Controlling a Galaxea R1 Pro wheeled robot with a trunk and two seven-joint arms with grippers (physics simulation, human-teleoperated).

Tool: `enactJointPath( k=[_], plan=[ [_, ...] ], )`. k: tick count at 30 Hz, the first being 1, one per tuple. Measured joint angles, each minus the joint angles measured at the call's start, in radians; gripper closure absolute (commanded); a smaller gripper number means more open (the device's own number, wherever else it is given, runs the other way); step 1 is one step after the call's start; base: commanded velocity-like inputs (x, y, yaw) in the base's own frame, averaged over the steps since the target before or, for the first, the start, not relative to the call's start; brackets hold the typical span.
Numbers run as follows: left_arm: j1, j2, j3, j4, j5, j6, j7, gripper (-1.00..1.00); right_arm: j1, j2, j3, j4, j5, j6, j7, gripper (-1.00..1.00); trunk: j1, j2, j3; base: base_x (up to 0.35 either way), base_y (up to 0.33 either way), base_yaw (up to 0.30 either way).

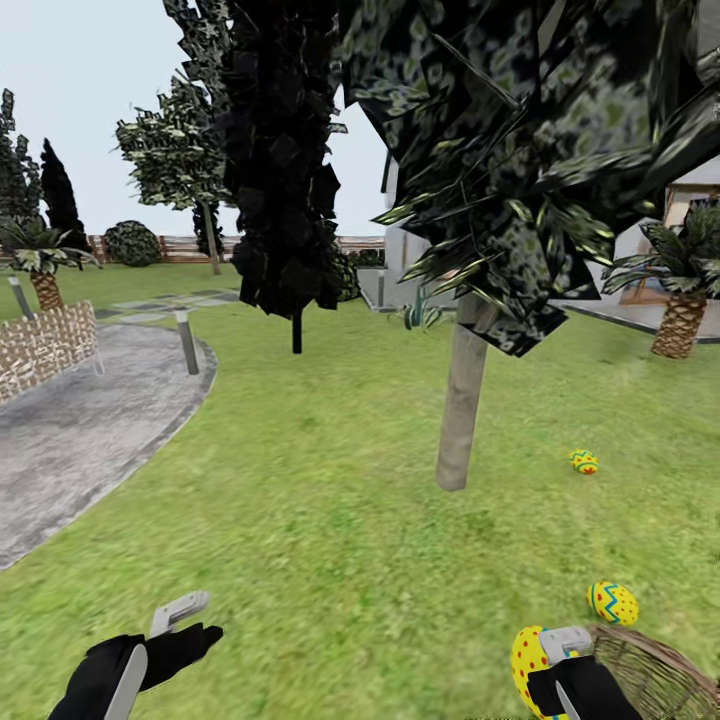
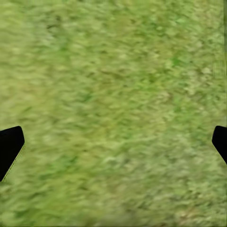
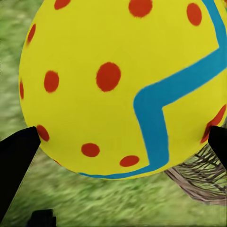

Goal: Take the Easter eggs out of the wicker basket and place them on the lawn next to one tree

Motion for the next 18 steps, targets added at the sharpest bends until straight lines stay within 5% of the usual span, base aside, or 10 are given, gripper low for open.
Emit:
enactJointPath(
  k=[18],
  plan=[
    [0.0, 0.001, 0.001, 0.0, 0.001, 0.0, 0.006, -1.0, 0.0, 0.003, 0.0, 0.0, 0.001, 0.0, -0.003, 1.0, 0.0, 0.0, -0.001, 0.242, 0.249, -0.037]
  ],
)
